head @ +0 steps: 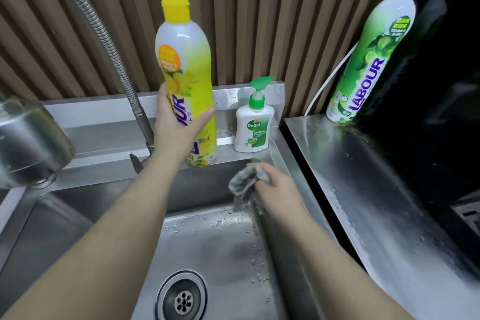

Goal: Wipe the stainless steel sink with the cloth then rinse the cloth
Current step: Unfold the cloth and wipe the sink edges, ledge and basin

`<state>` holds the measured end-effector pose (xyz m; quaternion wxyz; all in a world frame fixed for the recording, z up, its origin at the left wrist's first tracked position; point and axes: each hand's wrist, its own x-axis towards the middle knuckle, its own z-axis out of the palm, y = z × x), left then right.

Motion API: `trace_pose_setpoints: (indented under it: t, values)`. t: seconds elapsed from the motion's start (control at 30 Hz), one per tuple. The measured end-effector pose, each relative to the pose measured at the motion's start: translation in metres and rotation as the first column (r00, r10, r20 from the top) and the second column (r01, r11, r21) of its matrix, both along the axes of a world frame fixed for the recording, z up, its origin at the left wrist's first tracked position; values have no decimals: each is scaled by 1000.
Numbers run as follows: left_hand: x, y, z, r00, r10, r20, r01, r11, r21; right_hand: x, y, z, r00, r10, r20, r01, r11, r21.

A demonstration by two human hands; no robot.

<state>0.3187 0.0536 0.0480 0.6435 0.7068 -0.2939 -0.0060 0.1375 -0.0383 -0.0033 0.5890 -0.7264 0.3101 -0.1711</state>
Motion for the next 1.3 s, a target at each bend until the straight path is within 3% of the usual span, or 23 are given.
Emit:
trace_pose_setpoints:
  t: [0.03,0.1,0.17,0.23,0.3,0.4,0.5,0.63,0.73,0.83,0.93,1.0,1.07,1.13,1.3]
  values:
    - [-2,0,-2,1000,2,-8,-2,1000,0,-8,-6,6,999,-41,15,42,999,-22]
    - [-4,0,-5,1000,5,-9,-5,1000,11,-24,-18,19,993,-107,57,118,961,-251]
    - [-4,-1,-8,1000,0,-11,0,1000,21,-37,-27,24,985,-168,36,154,771,-618]
    - [-3,-2,-12,1000,-14,-20,15,999,32,-46,-29,7,978,-185,-100,8,509,-860]
    - [-4,-3,-15,999,-32,-43,34,999,36,-56,-23,-19,912,-221,-346,-241,394,-887]
    - [-6,-4,-20,995,-41,-87,44,999,26,-64,-18,-37,792,-192,-579,-457,442,-772]
    - [-16,3,-25,985,-22,-171,26,999,21,-61,-24,-35,763,-182,-620,-518,402,-755]
    - [-46,38,-27,966,152,-211,-153,988,8,-55,-28,-26,709,-89,-700,-603,439,-666]
    - [-72,77,-12,938,237,-252,-272,955,-118,-59,-27,-23,764,-68,-642,-541,474,-695]
    - [-94,111,14,902,149,-405,-273,923,-269,-63,-29,-22,840,-68,-538,-465,419,-780]
    - [-110,140,41,868,78,-490,-330,828,-453,-63,-20,-17,889,100,-447,-439,462,-770]
    - [-113,154,61,881,103,-462,-365,770,-523,-61,-3,-3,896,252,-365,-443,536,-719]
    - [-113,160,79,925,124,-359,-298,824,-482,-55,20,11,889,338,-309,-455,579,-677]
    - [-114,158,87,945,155,-288,-254,903,-346,-48,43,21,878,407,-253,-464,595,-656]
    - [-101,149,95,940,311,-139,-328,937,-123,-33,93,42,862,480,-163,-456,596,-661]
